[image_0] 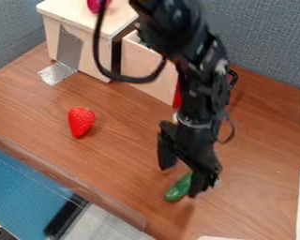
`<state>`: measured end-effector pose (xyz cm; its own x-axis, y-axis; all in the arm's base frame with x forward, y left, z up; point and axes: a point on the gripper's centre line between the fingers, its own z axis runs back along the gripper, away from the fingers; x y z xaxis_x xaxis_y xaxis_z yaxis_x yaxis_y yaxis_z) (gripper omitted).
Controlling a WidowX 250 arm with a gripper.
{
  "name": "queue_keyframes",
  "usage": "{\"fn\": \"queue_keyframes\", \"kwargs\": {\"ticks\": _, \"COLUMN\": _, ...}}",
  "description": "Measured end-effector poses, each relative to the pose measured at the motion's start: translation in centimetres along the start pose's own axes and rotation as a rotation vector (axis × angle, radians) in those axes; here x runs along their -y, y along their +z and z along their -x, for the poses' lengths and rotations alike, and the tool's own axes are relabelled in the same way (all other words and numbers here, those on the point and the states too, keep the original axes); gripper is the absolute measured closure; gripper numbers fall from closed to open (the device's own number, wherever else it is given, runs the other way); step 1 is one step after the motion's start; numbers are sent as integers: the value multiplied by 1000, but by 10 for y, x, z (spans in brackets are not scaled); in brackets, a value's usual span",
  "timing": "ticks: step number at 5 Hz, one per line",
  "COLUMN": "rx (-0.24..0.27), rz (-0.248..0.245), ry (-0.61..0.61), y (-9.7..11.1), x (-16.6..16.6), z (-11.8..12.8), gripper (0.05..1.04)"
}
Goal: Move the cucumber from the right side of the table to the left
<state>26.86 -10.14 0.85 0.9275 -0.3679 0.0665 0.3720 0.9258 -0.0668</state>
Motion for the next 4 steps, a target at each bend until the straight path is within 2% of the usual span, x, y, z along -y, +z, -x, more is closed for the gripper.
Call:
{"fn": "queue_keyframes", "kwargs": {"ticks": 1, "rx": 10, "rz": -7, "ry": 2, "y": -3, "x": 4, "z": 0, "gripper": 140}}
{"fn": "queue_keyframes", "kwargs": {"ticks": 2, "rx": -2, "rz": -38, "ry": 5, "y": -13, "x": 2, "z": 3, "gripper": 432}}
{"fn": "queue_keyframes", "kwargs": {"ticks": 3, "rx": -17, "rz": -69, "ry": 7, "y": -12, "x": -3, "z": 5, "gripper": 721}}
{"fn": "queue_keyframes", "kwargs": {"ticks": 4, "rx": -22, "rz": -88, "ry": 10, "y": -8, "x": -5, "z": 2, "gripper": 759}}
